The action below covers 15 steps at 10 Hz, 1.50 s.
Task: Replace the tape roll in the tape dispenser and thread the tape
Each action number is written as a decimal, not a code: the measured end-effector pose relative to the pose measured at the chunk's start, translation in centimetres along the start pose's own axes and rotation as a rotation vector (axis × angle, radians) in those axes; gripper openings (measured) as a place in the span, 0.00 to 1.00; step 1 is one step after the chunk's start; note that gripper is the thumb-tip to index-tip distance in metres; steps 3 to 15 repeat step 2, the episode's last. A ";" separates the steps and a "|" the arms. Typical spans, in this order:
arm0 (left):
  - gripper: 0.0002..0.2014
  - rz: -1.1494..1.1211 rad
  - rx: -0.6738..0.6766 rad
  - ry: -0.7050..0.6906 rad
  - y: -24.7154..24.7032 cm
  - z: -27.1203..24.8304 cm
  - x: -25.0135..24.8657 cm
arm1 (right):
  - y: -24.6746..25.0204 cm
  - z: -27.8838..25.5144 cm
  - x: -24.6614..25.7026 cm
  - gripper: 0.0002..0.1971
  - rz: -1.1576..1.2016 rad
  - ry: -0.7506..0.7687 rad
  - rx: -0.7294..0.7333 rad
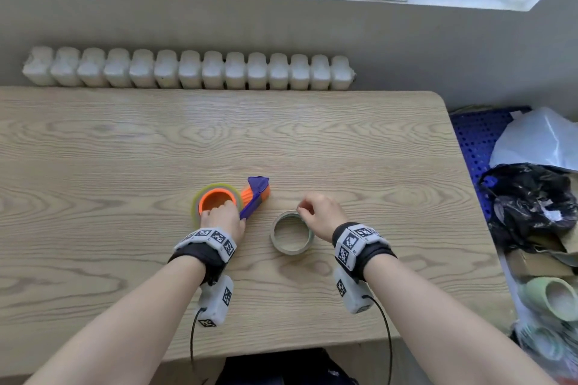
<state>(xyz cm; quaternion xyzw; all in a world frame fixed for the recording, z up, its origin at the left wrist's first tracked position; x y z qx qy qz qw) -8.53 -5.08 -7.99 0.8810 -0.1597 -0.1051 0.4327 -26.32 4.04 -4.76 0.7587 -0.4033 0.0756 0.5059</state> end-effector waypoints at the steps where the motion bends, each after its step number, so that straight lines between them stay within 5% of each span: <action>1: 0.17 -0.080 0.010 -0.009 0.7 -0.1 0.2 | -0.7 0.0 0.0 0.09 -0.053 -0.007 0.096; 15: 0.16 -0.123 -0.011 -0.033 2.2 -0.2 0.2 | -0.3 0.4 0.2 0.09 -0.094 -0.019 0.154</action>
Point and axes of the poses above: each hand's wrist, its own z-axis towards the middle knuckle, its own y-axis out of the back of the hand, x = y × z, the point moved 8 cm from there along z, towards the middle knuckle, and after that the axes turned 3 degrees about x, right-handed, at the moved point
